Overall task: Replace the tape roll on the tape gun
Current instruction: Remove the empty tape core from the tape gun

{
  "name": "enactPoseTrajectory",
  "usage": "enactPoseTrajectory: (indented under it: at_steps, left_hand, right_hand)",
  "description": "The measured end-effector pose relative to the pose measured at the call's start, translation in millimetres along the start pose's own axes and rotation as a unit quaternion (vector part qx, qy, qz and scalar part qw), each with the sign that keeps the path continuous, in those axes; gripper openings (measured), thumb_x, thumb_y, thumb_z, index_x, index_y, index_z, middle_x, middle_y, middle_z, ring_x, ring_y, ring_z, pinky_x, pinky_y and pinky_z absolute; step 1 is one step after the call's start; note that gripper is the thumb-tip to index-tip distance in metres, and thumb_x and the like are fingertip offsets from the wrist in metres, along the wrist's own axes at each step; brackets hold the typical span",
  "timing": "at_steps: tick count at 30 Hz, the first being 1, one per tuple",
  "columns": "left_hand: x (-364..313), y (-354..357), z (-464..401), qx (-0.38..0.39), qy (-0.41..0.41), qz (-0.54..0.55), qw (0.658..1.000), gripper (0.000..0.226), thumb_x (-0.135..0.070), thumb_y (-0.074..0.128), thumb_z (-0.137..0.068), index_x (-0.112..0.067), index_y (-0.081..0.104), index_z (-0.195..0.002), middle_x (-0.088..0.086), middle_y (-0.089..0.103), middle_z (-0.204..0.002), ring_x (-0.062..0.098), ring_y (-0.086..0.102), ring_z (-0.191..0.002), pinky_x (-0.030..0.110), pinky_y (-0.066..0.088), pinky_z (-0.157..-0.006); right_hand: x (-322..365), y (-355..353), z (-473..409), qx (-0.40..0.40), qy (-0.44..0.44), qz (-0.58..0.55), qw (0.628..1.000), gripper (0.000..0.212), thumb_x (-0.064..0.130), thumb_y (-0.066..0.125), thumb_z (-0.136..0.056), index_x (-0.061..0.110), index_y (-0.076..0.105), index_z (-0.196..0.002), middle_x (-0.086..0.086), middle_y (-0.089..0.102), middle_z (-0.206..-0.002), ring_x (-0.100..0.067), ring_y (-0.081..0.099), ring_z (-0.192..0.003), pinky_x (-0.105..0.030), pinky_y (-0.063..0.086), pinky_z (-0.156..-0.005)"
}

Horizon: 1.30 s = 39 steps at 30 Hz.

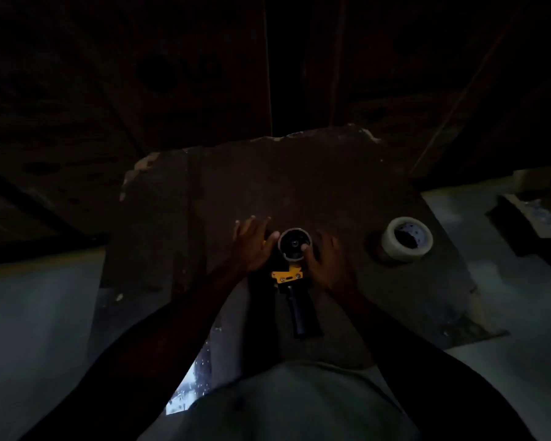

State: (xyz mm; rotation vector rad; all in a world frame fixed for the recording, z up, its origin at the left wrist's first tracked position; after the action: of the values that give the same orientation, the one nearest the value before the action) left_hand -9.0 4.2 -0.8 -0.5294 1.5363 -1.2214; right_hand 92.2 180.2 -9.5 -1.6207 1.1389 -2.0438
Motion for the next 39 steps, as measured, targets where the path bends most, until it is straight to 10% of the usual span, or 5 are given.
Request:
enactPoseTrajectory:
  at_steps: [17,25,30,39]
  left_hand:
    - [0.5,7.5,-34.6,0.121,0.025,-0.045,0.991,0.048,-0.060,0.037,-0.088,-0.027,0.064,-0.111,0.008,0.066,-0.117,0.028,0.052,-0.119,0.047,0.030,-0.108]
    - [-8.1,4.0,-30.5,0.136,-0.010,-0.012,0.991,0.044,-0.055,0.039,-0.091,-0.030,0.062,-0.118,0.008,0.062,-0.126,0.028,0.043,-0.130,0.054,0.016,-0.114]
    - [-3.7,9.1,-35.3,0.198,-0.038,0.035,0.979,0.057,-0.062,0.039,-0.077,-0.025,0.066,-0.109,0.013,0.068,-0.115,0.032,0.060,-0.110,0.047,0.045,-0.098]
    - [-4.7,8.0,-38.9,0.213,-0.053,0.033,0.975,0.043,-0.050,0.050,-0.085,-0.021,0.067,-0.112,0.016,0.069,-0.113,0.031,0.062,-0.108,0.040,0.049,-0.093]
  right_hand:
    - [-16.3,13.4,-22.0,0.102,0.046,-0.044,0.993,0.050,0.062,0.050,-0.081,0.041,0.046,-0.125,0.000,0.066,-0.122,-0.025,0.064,-0.110,-0.046,0.053,-0.091]
    - [-15.5,12.6,-40.4,0.122,0.024,-0.075,0.989,0.058,0.049,0.056,-0.085,0.023,0.050,-0.137,-0.008,0.061,-0.134,-0.026,0.058,-0.123,-0.048,0.048,-0.102]
    - [-0.6,4.4,-42.1,0.126,0.034,-0.063,0.989,0.052,0.035,0.060,-0.087,0.016,0.055,-0.135,-0.011,0.064,-0.129,-0.029,0.061,-0.118,-0.047,0.050,-0.099]
    - [-6.5,6.5,-42.8,0.123,0.067,-0.094,0.986,0.028,0.031,0.065,-0.088,0.015,0.068,-0.110,-0.006,0.073,-0.103,-0.023,0.068,-0.095,-0.041,0.055,-0.084]
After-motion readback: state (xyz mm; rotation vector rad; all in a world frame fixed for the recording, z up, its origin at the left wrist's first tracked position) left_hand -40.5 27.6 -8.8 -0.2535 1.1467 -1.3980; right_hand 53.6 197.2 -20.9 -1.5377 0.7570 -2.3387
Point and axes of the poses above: each hand's wrist, its own z-axis away from the middle knuckle, its own y-axis out of the palm, x = y × z, the point moved 1 cm from there along -z, towards the middle knuckle
